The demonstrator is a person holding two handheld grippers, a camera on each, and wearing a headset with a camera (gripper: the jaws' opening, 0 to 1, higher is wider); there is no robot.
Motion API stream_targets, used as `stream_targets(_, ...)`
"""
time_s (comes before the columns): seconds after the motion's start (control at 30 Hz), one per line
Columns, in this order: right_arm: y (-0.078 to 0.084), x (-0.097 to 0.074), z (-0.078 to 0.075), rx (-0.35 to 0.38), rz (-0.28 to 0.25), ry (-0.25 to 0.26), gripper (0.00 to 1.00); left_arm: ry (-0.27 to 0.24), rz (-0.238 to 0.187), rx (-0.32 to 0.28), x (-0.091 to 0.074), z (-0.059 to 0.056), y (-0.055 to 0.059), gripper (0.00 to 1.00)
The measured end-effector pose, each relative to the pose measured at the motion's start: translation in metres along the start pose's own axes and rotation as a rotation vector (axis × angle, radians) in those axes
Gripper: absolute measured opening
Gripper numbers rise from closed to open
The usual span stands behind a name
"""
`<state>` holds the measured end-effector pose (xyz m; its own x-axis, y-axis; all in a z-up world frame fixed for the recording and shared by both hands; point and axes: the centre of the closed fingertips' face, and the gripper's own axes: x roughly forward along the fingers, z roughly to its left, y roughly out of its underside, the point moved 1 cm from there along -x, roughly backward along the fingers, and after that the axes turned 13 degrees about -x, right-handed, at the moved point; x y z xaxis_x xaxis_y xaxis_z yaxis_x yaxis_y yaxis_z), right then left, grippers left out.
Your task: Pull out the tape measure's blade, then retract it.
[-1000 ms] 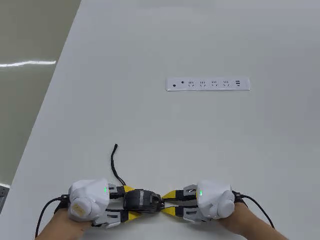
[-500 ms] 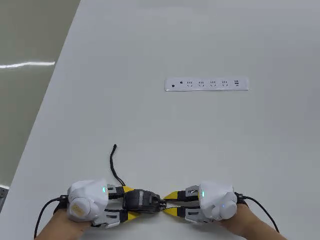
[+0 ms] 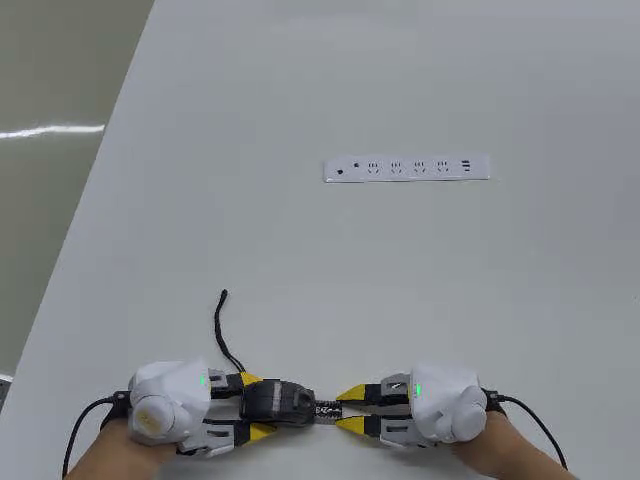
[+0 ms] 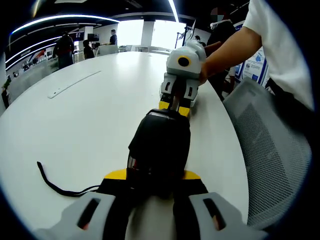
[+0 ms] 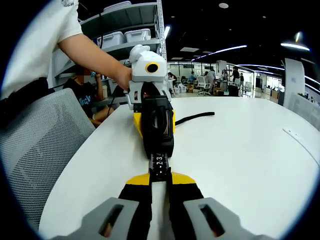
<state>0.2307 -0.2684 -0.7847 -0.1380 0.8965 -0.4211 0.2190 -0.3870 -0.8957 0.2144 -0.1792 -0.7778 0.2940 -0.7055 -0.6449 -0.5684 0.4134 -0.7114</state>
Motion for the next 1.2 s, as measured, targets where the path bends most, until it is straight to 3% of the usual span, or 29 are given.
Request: stream_targets(1.2, 0.019, -0.057, 0.008, 0.056, 0.007, 0.027, 0.09, -0.005, -0.008, -0.013, 0.000, 0.000, -0.001, 0.29)
